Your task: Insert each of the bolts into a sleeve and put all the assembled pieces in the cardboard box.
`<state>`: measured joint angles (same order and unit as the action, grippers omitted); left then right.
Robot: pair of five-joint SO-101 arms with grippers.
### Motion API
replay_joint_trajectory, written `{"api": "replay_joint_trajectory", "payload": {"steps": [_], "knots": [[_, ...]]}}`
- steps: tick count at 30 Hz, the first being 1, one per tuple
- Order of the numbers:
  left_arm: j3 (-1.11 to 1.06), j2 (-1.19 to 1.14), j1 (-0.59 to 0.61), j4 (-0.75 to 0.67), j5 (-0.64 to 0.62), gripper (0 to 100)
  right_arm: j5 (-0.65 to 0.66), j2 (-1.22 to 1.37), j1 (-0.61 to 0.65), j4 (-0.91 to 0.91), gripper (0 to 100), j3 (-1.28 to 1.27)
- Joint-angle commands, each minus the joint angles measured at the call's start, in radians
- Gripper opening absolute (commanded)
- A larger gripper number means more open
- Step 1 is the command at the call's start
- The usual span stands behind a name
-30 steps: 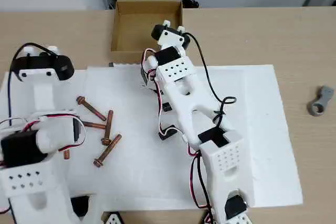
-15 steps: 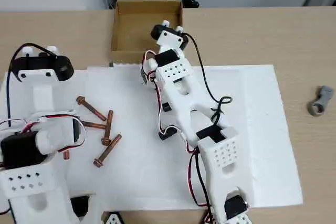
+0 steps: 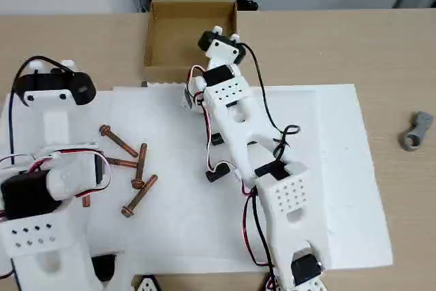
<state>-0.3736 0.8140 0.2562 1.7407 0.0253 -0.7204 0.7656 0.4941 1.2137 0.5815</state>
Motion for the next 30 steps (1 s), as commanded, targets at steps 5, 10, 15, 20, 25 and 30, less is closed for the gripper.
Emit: {"api": "replay_joint_trajectory", "payload": {"steps": [5, 10, 15, 20, 25, 30], "knots": [[0.005, 0.020, 0.006, 0.009, 0.009, 0, -0.008, 0.004, -0.019, 0.015, 18.0, 0.043], [0.005, 0.020, 0.006, 0.009, 0.009, 0, -0.080, 0.004, -0.019, 0.120, 18.0, 0.157], [0.005, 0.020, 0.006, 0.009, 0.009, 0, -0.087, 0.015, -0.021, 0.177, 18.0, 0.255], [0.005, 0.020, 0.006, 0.009, 0.009, 0, -0.087, 0.041, -0.021, 0.173, 18.0, 0.256], [0.005, 0.020, 0.006, 0.009, 0.009, 0, -0.089, 0.127, -0.021, 0.168, 18.0, 0.258], [0.005, 0.020, 0.006, 0.009, 0.009, 0, -0.087, 0.182, -0.021, 0.159, 17.7, 0.259]]}}
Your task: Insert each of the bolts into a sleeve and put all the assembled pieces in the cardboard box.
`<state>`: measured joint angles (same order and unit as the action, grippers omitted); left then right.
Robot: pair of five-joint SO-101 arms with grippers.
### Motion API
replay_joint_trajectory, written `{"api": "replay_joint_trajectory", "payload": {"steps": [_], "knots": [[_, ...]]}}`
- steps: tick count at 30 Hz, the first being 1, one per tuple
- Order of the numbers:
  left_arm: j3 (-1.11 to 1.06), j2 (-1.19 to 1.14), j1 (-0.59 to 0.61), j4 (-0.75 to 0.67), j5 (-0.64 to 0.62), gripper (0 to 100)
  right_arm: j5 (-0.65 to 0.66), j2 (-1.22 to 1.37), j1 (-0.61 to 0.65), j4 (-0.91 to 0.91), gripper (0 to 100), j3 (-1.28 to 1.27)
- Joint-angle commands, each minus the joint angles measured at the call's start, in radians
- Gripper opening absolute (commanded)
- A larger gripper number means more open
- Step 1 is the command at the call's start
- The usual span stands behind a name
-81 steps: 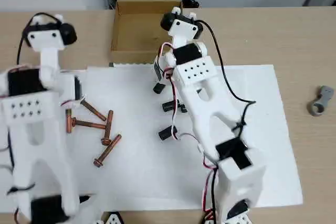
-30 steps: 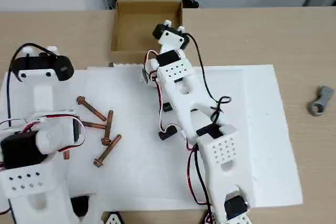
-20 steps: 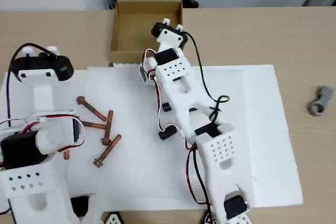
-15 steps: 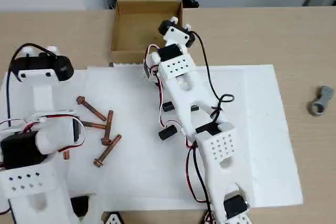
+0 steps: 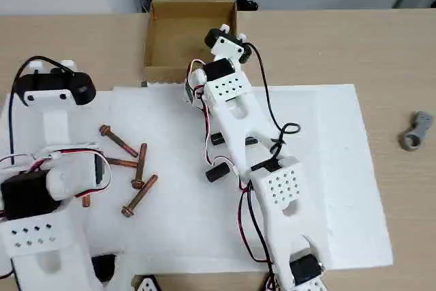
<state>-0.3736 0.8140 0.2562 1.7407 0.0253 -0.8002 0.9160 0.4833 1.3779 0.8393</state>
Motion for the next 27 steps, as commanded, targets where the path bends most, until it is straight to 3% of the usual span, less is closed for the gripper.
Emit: {"api": "replay_joint_trajectory", "payload": {"steps": [1, 5, 11, 23, 27], "knots": [[0.005, 0.020, 0.006, 0.009, 0.009, 0, -0.008, 0.035, -0.010, -0.007, 17.0, 0.002], [0.004, 0.020, 0.006, 0.009, 0.009, 0, 0.008, 0.038, -0.010, -0.012, 10.8, 0.002], [0.004, 0.020, 0.006, 0.009, 0.009, 0, 0.143, 0.038, -0.010, 0.007, 0.4, 0.002], [0.005, 0.028, 0.006, 0.005, 0.011, 0, 0.338, -0.054, -0.002, 0.285, 0.4, 0.212], [0.007, 0.028, 0.006, -0.012, 0.011, 0, 0.419, -0.177, -0.010, 0.298, 0.4, 0.232]]}}
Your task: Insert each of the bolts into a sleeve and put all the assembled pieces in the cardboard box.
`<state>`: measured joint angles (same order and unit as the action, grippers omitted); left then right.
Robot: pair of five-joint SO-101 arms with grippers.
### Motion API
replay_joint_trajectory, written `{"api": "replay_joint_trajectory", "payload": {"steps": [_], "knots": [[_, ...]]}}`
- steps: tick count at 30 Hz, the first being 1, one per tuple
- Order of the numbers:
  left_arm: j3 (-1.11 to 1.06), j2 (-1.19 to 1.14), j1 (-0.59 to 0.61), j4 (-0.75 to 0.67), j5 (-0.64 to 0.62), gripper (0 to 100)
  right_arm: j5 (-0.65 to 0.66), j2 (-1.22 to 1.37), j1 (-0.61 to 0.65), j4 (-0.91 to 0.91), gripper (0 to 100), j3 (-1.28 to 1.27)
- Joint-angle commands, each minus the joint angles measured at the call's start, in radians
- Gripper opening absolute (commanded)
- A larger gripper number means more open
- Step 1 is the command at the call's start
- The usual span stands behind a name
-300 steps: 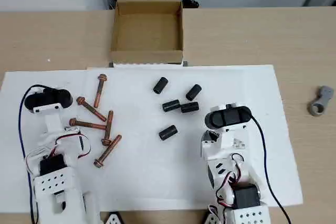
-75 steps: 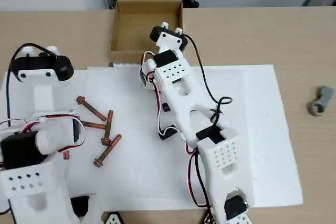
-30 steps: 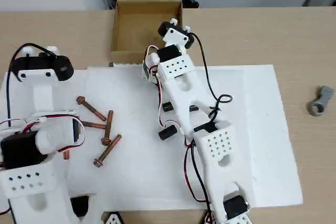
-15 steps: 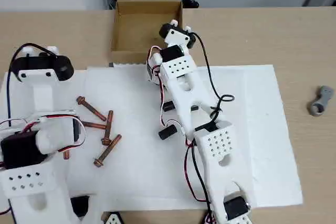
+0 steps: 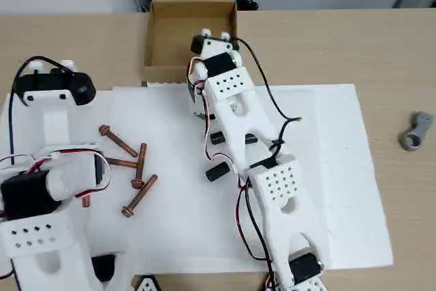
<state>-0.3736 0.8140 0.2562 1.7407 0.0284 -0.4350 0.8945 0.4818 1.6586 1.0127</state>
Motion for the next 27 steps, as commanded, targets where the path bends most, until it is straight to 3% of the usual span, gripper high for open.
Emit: {"api": "replay_joint_trajectory", "payload": {"steps": [1, 12, 23, 27], "knots": [[0.008, 0.028, 0.006, -0.018, 0.008, 0, 0.069, -0.193, -0.008, 0.019, 0.4, 0.058], [0.008, 0.028, 0.006, -0.058, 0.008, 0, 0.209, -0.610, -0.007, 0.022, 0.4, 0.058], [0.007, 0.026, 0.006, -0.089, 0.008, 0, 0.218, -1.127, -0.005, 0.018, 0.4, 0.058], [0.007, 0.021, 0.006, -0.091, 0.009, 0, 0.304, -1.320, -0.007, 0.019, 0.4, 0.057]]}}
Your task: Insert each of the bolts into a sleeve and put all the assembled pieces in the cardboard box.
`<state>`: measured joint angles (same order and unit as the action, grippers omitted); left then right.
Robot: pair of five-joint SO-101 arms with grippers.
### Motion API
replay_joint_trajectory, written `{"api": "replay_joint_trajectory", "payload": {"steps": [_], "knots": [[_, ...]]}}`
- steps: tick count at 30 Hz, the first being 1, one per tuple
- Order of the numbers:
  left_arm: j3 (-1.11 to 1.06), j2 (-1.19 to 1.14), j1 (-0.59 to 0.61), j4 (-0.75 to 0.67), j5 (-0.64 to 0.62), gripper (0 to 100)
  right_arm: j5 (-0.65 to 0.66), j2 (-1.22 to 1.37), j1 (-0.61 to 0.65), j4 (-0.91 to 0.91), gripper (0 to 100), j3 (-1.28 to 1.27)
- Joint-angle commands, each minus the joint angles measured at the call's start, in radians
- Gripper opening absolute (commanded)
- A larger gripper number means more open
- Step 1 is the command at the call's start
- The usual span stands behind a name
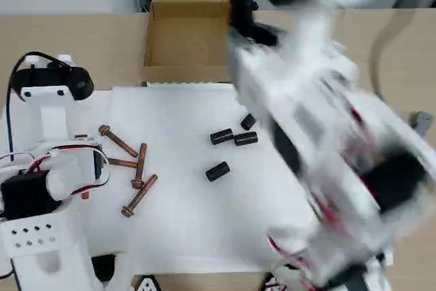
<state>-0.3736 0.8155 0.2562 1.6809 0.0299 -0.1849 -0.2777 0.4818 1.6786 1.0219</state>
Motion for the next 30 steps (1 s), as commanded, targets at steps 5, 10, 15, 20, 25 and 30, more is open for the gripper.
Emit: {"api": "replay_joint_trajectory", "payload": {"steps": [5, 10, 15, 20, 25, 30], "knots": [[0.005, 0.018, 0.003, -0.074, 0.005, 0, 0.084, -0.321, -0.008, 0.001, 0.4, 0.046], [0.005, 0.017, 0.000, -0.137, 0.000, 0, 0.080, -0.475, -0.010, 0.002, 0.4, -0.138], [0.007, 0.017, -0.002, -0.224, -0.015, 0, -0.009, -0.670, -0.010, -0.019, 0.4, -0.597], [0.008, 0.025, -0.023, -0.371, -0.097, 0, -0.077, -0.860, -0.077, -0.240, 0.4, -1.076], [0.008, 0.023, -0.161, -0.440, -0.121, 0, -0.074, -1.064, -0.094, -0.553, 0.4, -1.502], [0.007, 0.018, -0.301, -0.500, -0.120, 0, -0.046, -1.208, -0.093, -0.797, 0.4, -1.823]]}}
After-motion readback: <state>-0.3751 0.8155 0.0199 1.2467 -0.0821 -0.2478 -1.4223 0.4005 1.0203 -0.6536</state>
